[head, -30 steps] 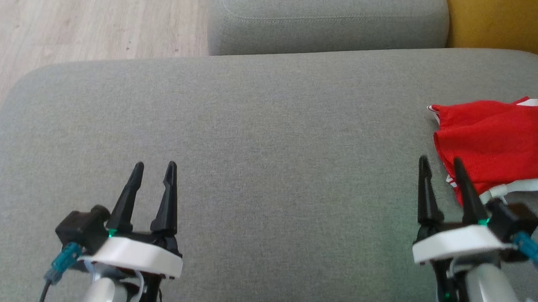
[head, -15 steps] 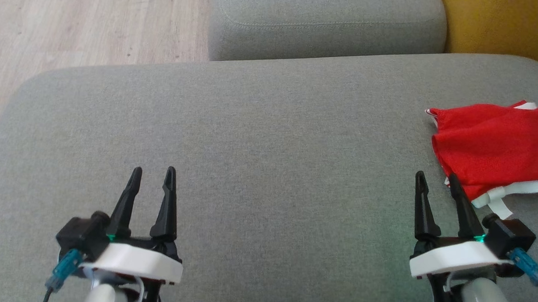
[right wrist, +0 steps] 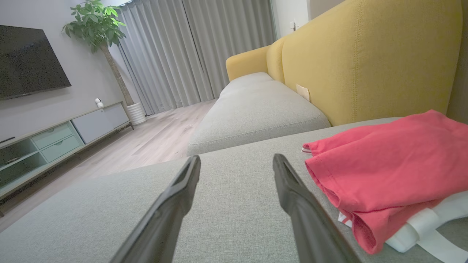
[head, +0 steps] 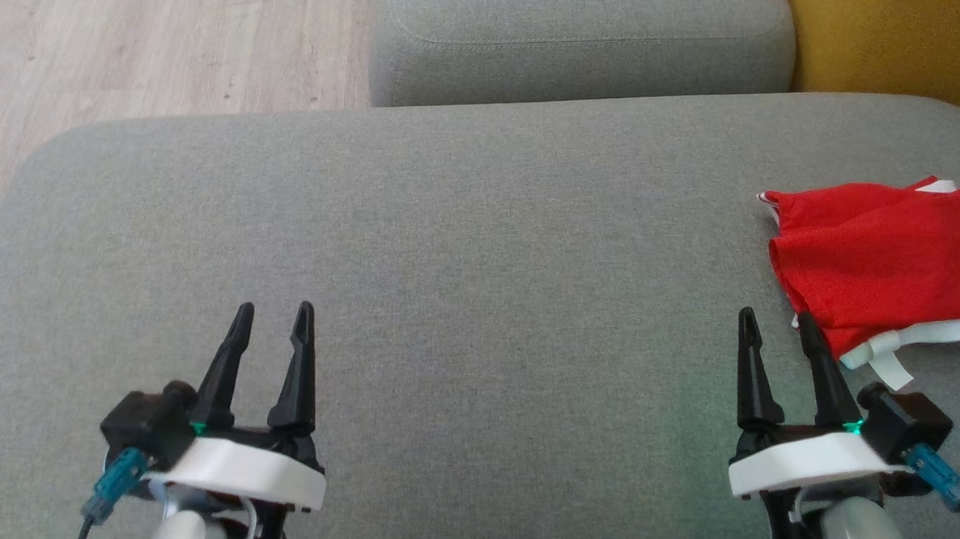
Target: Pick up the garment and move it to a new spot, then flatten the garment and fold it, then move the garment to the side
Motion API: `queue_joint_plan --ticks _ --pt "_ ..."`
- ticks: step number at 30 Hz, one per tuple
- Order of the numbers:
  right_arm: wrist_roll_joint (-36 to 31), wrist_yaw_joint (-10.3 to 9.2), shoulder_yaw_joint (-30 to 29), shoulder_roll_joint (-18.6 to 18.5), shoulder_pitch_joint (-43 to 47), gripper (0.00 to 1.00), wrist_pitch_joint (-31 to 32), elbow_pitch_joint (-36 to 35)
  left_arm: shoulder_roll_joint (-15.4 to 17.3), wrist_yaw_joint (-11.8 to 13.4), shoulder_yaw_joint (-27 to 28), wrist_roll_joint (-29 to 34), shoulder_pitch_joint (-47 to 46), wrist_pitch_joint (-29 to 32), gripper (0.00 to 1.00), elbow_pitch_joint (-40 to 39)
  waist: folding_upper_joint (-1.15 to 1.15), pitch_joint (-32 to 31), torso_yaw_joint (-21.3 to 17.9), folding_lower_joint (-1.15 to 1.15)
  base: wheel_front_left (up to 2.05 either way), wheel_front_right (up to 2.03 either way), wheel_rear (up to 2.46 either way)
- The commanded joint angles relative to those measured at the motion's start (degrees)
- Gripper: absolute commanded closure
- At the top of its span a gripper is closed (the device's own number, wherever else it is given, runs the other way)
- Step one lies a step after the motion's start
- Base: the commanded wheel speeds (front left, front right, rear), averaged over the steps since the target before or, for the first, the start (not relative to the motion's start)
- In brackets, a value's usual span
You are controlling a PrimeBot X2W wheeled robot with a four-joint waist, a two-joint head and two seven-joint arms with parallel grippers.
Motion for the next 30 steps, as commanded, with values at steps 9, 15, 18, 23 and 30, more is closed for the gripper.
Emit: queue_joint_plan --ticks 9,15,18,23,30 --pt "0.54 -0.05 1.63 -0.07 -1.89 0.0 -0.75 -1.29 0.16 -1.23 2.31 0.06 -1.87 -0.7 0.0 -0.24 0.0 0.16 -0.19 0.0 0.0 0.0 0.0" --pt "0.6 -0.05 1.78 -0.07 -2.04 0.0 -0.77 -1.05 0.16 -1.15 2.52 -0.47 -1.72 -0.7 0.0 0.35 0.0 0.19 -0.31 0.0 0.0 0.0 0.0" --pt "0.62 -0.05 1.83 -0.07 -2.11 0.0 -0.77 -0.93 0.16 -1.0 2.77 -1.45 -1.68 -0.7 0.0 0.61 0.0 0.19 -0.31 0.0 0.0 0.0 0.0" --pt "0.43 0.0 0.27 0.09 1.1 1.0 0.09 3.99 -0.05 -0.92 0.2 -1.97 1.53 0.18 1.0 5.8 0.0 0.2 -0.33 0.0 0.0 0.0 0.0" --pt "4.77 0.0 -0.18 0.01 0.95 1.0 1.15 3.51 0.12 -1.17 0.9 -6.16 1.08 1.12 1.0 5.94 0.0 0.24 -0.32 0.0 0.0 0.0 0.0"
